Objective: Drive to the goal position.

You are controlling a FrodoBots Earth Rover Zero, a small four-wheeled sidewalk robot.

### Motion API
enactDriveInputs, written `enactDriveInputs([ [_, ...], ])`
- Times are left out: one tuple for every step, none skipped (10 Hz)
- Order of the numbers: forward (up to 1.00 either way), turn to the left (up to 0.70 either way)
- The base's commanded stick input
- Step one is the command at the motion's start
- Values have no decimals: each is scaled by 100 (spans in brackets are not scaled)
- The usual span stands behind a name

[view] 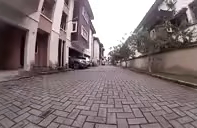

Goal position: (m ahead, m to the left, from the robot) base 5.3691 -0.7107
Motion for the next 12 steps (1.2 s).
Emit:
enactDriveInputs([
  [70, 0],
  [70, 0],
  [70, -35],
  [70, -35],
  [70, -35],
  [70, -35],
  [70, -17],
  [70, 0],
  [70, 0],
  [70, 0],
  [70, 0],
  [70, 0],
])
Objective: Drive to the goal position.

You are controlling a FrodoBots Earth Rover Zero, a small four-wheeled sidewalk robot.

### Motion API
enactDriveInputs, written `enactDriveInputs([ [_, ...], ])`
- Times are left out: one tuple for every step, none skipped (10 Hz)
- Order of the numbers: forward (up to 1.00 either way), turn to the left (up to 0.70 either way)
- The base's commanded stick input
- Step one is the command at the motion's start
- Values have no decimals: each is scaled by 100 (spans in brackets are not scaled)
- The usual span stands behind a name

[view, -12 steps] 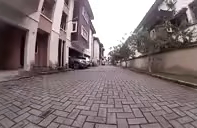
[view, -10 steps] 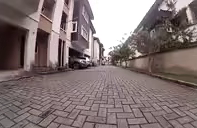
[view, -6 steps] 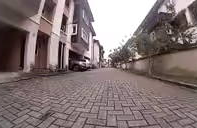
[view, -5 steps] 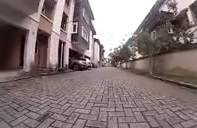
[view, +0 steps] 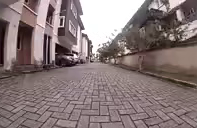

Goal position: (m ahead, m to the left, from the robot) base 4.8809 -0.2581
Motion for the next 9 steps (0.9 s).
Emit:
enactDriveInputs([
  [70, 0],
  [70, 0],
  [70, 0],
  [70, 0],
  [70, 0],
  [70, 0],
  [70, 0],
  [70, 0],
  [70, 0],
])
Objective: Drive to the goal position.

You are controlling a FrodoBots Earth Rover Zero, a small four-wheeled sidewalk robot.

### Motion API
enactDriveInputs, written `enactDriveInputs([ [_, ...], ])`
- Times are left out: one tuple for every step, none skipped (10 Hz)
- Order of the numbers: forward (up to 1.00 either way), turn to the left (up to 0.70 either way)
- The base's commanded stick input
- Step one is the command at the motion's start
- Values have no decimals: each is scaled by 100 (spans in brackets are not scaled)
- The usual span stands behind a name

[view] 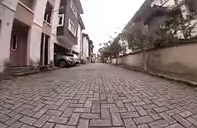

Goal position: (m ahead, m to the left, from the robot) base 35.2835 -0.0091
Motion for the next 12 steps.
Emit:
enactDriveInputs([
  [70, 0],
  [70, 0],
  [70, 0],
  [70, 0],
  [70, 0],
  [70, 0],
  [70, 0],
  [70, 0],
  [70, 0],
  [70, 0],
  [70, 0],
  [70, 0],
])
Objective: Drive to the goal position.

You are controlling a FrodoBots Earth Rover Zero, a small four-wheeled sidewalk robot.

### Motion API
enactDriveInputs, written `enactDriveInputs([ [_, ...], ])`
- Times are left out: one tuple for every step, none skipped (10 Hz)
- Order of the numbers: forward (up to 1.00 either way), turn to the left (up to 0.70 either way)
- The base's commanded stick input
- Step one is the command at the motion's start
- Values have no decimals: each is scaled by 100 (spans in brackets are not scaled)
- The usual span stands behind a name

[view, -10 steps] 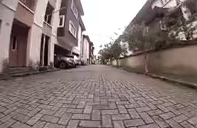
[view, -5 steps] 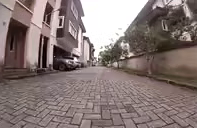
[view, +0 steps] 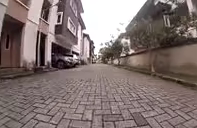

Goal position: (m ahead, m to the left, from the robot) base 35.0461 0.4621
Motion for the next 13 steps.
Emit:
enactDriveInputs([
  [70, 0],
  [70, -2],
  [70, -24],
  [70, -29],
  [70, -16],
  [70, -6],
  [70, 0],
  [70, 0],
  [70, 0],
  [70, 0],
  [70, 0],
  [70, 0],
  [70, 0],
])
